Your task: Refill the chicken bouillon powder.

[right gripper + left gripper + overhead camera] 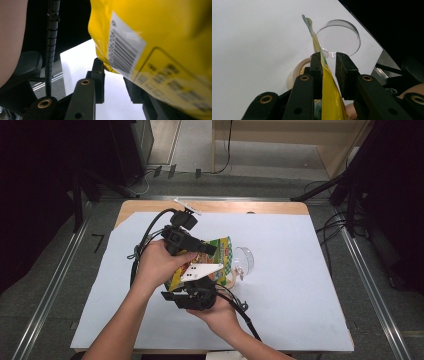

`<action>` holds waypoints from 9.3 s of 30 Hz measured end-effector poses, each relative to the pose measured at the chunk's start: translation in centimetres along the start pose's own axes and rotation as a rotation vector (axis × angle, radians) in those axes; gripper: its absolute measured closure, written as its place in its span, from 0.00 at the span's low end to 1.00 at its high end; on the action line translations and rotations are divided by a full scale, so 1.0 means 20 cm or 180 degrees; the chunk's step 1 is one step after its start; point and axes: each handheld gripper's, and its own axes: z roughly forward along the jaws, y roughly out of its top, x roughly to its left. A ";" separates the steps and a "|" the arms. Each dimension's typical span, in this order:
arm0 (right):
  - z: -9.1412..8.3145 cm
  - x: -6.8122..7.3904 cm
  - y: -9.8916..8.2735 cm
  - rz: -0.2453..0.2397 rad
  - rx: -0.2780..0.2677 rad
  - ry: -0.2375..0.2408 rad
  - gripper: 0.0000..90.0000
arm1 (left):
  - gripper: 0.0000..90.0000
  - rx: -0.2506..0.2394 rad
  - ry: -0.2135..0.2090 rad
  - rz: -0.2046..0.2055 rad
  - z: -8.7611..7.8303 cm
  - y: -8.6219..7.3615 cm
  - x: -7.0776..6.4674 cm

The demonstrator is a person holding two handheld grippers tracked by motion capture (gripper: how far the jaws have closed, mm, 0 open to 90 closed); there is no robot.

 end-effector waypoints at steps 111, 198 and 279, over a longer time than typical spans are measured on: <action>-0.01 0.01 0.02 -0.0162 0.0085 -0.0086 0.77 | 0.85 -0.0006 -0.0060 -0.0216 -0.01 -0.01 0.07; -0.03 0.01 0.02 0.0046 -0.0025 -0.0011 0.82 | 0.83 0.0008 -0.0025 0.0002 0.01 0.04 -0.03; 0.08 0.01 -0.11 -0.0120 0.0112 0.0295 0.57 | 0.87 0.0213 -0.0151 -0.0054 0.03 -0.07 0.04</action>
